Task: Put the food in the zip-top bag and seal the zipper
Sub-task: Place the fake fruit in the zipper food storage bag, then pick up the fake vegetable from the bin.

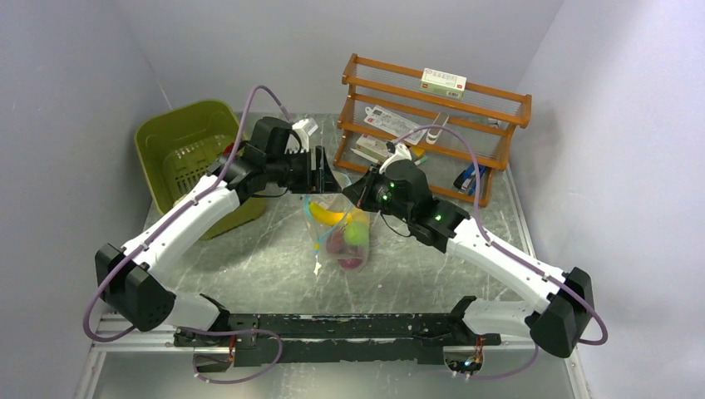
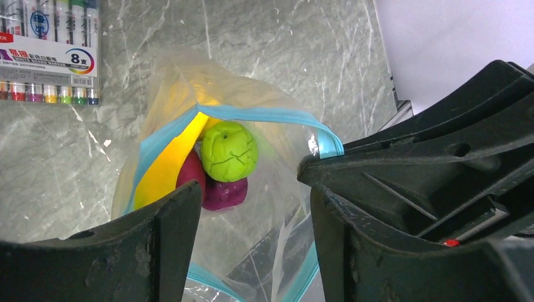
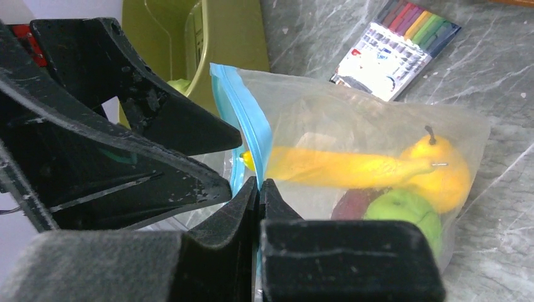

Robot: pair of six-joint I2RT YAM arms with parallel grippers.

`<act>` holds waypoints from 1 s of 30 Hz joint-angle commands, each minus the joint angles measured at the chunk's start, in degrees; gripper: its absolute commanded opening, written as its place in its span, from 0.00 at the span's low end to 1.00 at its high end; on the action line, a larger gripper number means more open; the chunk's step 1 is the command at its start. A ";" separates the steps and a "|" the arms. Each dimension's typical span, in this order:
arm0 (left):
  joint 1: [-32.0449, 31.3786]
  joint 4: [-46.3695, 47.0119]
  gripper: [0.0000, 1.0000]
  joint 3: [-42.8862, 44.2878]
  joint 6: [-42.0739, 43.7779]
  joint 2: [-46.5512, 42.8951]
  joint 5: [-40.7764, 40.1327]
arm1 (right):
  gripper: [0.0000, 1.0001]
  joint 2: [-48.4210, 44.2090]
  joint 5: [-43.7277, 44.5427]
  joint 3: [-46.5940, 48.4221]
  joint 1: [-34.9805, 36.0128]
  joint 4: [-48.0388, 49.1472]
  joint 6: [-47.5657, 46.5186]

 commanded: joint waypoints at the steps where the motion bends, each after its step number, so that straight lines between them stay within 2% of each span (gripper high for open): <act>1: -0.20 2.87 0.66 0.64 1.28 -3.17 0.77 | 0.00 -2.06 1.45 0.57 0.12 0.17 -0.94; 3: -0.16 2.24 0.69 1.65 2.60 -4.27 -1.38 | 0.00 -3.08 2.81 1.04 0.06 -0.97 -1.40; 8: -0.20 -1.87 0.68 6.14 6.61 -6.39 -11.82 | 0.00 -6.13 6.00 0.99 0.04 -2.63 -1.81; 17: 0.23 -3.10 0.68 4.73 13.53 -11.30 -37.78 | 0.00 -11.73 13.73 3.80 0.09 -12.77 -6.89; 20: 3.01 -2.27 0.68 3.12 13.76 -11.91 -37.42 | 0.00 -13.10 15.60 6.13 0.11 -15.83 -8.55; 24: 12.41 -2.48 0.67 2.24 13.54 -10.67 -31.93 | 0.00 -12.71 16.47 8.40 0.08 -19.34 -10.57; 30: 25.64 -2.51 0.66 1.72 14.57 -7.05 -27.41 | 0.00 -14.10 14.03 2.28 0.11 -16.16 -10.18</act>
